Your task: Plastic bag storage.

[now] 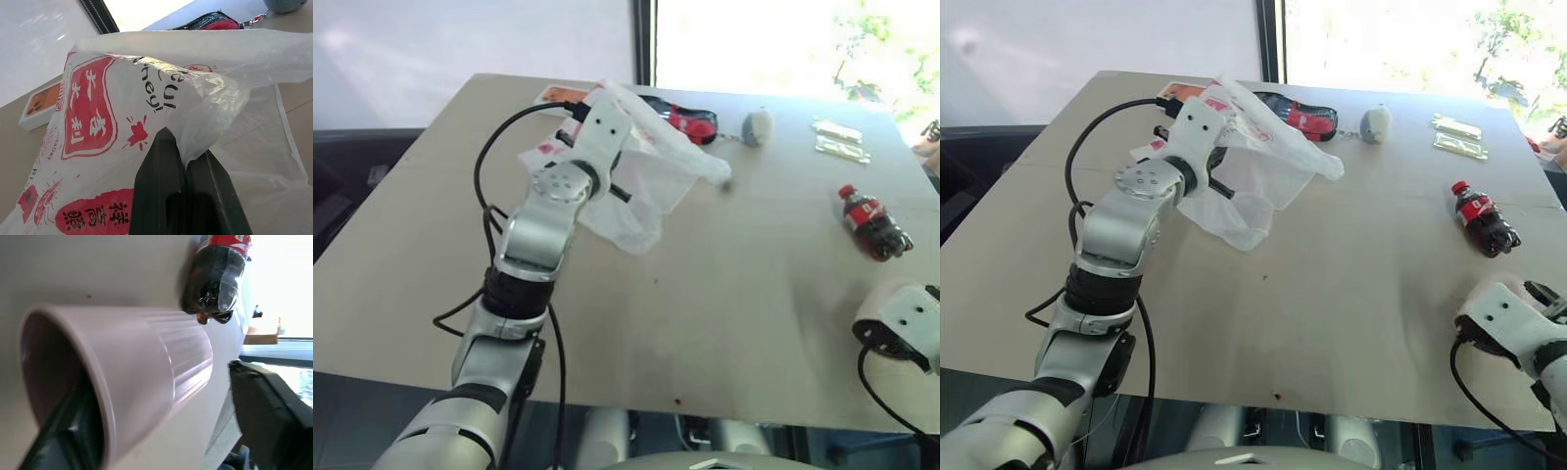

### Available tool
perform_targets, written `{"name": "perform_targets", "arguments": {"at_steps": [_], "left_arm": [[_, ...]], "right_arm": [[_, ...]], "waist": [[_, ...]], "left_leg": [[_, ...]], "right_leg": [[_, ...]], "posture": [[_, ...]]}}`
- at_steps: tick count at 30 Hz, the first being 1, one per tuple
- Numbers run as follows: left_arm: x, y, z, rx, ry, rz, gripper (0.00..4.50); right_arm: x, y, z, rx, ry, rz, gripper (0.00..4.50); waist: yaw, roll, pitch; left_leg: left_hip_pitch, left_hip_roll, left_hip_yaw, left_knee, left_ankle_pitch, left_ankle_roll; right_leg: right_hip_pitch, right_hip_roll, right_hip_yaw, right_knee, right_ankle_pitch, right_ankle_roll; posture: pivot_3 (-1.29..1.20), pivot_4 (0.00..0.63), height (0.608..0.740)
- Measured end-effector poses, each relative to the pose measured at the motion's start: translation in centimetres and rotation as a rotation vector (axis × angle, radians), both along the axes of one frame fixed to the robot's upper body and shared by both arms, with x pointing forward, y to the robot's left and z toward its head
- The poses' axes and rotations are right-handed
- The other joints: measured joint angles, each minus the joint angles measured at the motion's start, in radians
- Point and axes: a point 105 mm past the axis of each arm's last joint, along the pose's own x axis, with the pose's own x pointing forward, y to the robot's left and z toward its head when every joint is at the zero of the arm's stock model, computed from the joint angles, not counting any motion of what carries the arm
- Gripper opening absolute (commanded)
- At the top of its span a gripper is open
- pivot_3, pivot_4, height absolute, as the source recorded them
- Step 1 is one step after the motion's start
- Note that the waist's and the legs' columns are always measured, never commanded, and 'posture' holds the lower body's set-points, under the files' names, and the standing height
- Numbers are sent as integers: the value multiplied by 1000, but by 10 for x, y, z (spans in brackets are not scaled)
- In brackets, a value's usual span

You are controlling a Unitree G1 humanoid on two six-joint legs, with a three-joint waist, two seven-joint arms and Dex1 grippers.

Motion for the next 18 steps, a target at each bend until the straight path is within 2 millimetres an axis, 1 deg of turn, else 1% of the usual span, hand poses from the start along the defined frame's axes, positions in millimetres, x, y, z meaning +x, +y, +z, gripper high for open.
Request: {"name": "perform_targets", "arguments": {"at_steps": [1,2,3,4,5,7,8,9,10,11,12,13,15,16,18], "left_arm": [[0,-1,0,-1,-1,-2,0],[0,0,1,-2,3,0,0],[0,0,0,-3,6,0,0],[0,1,-1,-14,25,-2,0],[-1,2,-3,-28,41,-1,0],[-4,2,-4,-69,82,-16,0],[-7,3,-6,-113,127,-29,0],[-9,1,-7,-136,153,-47,0],[-13,-2,-6,-157,176,-72,0],[-17,-4,-5,-175,195,-93,0],[-19,-5,-4,-184,207,-105,0],[-22,-4,-1,-208,229,-113,0],[-27,0,5,-237,245,-120,0],[-30,2,8,-260,263,-124,0],[-36,0,15,-280,281,-153,0]], "right_arm": [[3,0,-1,-10,-7,2,1904],[6,2,-1,-17,-14,9,1221],[7,2,-1,-18,-16,13,870],[10,2,3,-27,-40,8,375],[12,1,8,-25,-65,1,17],[17,8,12,85,-107,-9,17],[24,18,18,216,-149,-4,17],[30,31,22,294,-166,46,17],[34,49,26,375,-163,121,17],[40,73,32,466,-161,223,17],[43,87,36,514,-164,285,17],[50,113,44,596,-167,395,17],[61,143,49,670,-150,514,17],[75,162,48,728,-136,569,17],[93,186,44,764,-106,625,17]], "waist": [[1,1,0],[1,1,0],[2,1,0],[2,1,0],[2,0,0],[0,-3,0],[-6,-3,1],[-10,-2,1],[-14,-2,1],[-19,-2,2],[-19,-2,2],[-24,-2,2],[-28,-2,2],[-32,-2,2],[-29,-1,2]], "left_leg": [[0,0,0,0,0,0],[0,0,0,0,0,0],[0,0,-1,0,0,0],[-1,0,-1,0,0,0],[-1,0,-1,0,0,0],[-1,1,-1,1,0,0],[-1,1,-1,1,0,0],[-1,1,-1,3,0,0],[0,1,-1,3,0,0],[0,1,-1,3,0,0],[0,2,-1,3,0,0],[0,1,-1,2,0,0],[1,1,0,3,0,0],[1,1,0,3,0,0],[0,1,0,3,0,-1]], "right_leg": [[0,0,0,0,0,0],[0,0,0,0,0,0],[0,0,0,0,0,0],[0,0,0,0,0,0],[0,0,0,0,0,0],[0,1,-1,0,0,0],[0,1,0,0,0,0],[0,1,0,1,0,0],[0,1,0,2,0,0],[0,1,0,2,0,0],[0,1,0,2,0,0],[0,1,0,2,0,0],[0,2,0,2,0,0],[0,2,0,3,0,0],[0,1,0,3,0,0]], "posture": [[0,150,740],[0,150,740],[0,150,740],[0,150,740],[0,150,740],[0,150,740],[0,150,740],[0,150,740],[0,150,740],[0,150,740],[0,150,740],[0,150,740],[0,150,740],[0,150,740],[0,150,740]]}}
